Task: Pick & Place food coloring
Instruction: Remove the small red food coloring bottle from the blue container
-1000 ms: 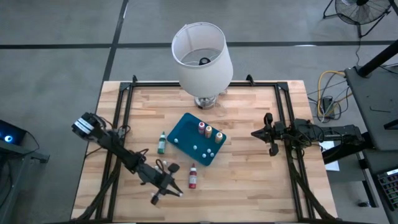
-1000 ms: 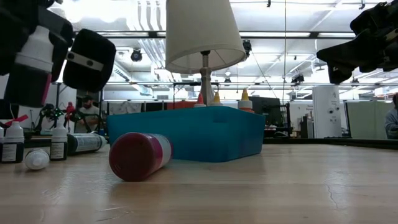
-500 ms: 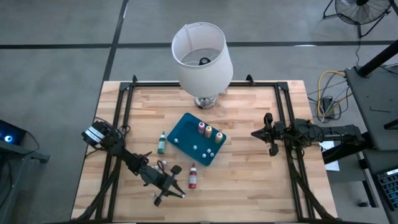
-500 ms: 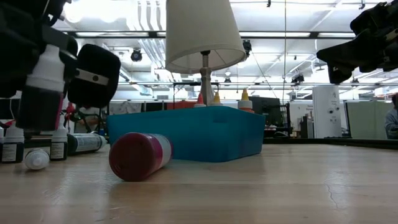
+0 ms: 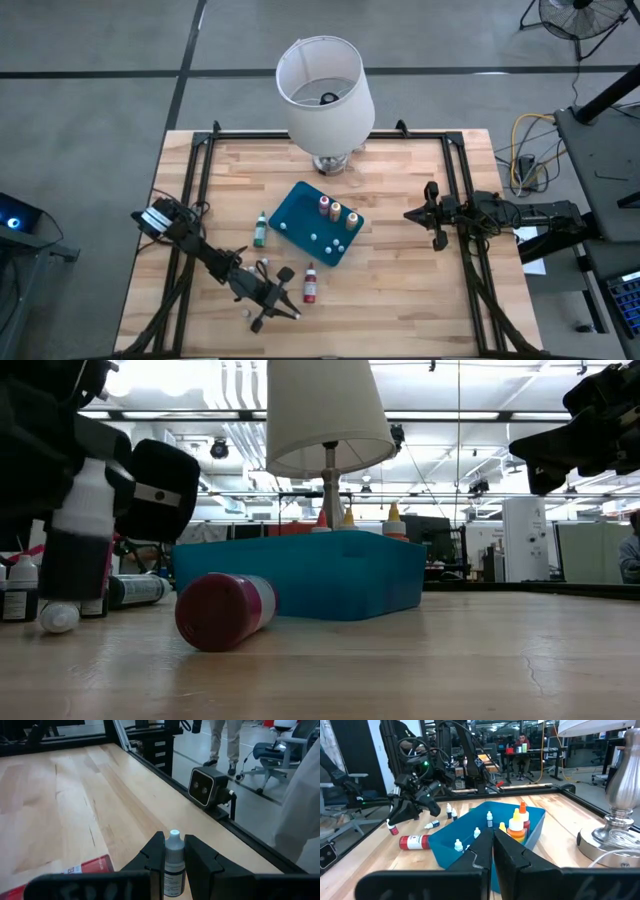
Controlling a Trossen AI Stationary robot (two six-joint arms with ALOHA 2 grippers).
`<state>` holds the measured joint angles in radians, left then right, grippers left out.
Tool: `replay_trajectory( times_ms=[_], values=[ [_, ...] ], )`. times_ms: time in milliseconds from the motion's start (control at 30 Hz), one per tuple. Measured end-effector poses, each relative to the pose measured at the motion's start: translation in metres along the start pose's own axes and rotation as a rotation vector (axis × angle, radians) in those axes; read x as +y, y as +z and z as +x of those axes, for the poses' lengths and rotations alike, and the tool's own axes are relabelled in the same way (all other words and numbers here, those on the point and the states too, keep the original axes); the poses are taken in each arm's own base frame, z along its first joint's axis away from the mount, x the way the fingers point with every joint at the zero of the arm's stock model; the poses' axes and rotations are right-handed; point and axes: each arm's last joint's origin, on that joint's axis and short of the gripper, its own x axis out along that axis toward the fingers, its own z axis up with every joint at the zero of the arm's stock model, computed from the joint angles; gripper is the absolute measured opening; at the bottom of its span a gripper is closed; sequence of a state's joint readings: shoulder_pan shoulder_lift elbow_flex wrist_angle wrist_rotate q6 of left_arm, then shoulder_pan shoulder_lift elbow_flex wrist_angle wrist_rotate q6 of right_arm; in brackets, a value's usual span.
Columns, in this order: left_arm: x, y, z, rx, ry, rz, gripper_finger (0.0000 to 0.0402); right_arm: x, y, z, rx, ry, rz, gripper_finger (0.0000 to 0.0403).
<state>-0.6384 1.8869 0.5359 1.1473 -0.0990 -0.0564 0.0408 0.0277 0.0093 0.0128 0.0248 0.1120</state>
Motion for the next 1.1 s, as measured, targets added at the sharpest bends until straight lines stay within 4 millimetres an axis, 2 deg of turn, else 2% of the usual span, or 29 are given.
replay_trajectory(
  times_ms=[400,1100],
  values=[
    [0.000,-0.010,0.013,-0.020,0.000,-0.005,0.0030,0.000,0.000,0.000,0.000,0.000,0.000,0.0008],
    [0.003,-0.010,0.017,-0.043,0.040,-0.030,0.0030,0.000,0.000,0.000,0.000,0.000,0.000,0.0008]
  ],
)
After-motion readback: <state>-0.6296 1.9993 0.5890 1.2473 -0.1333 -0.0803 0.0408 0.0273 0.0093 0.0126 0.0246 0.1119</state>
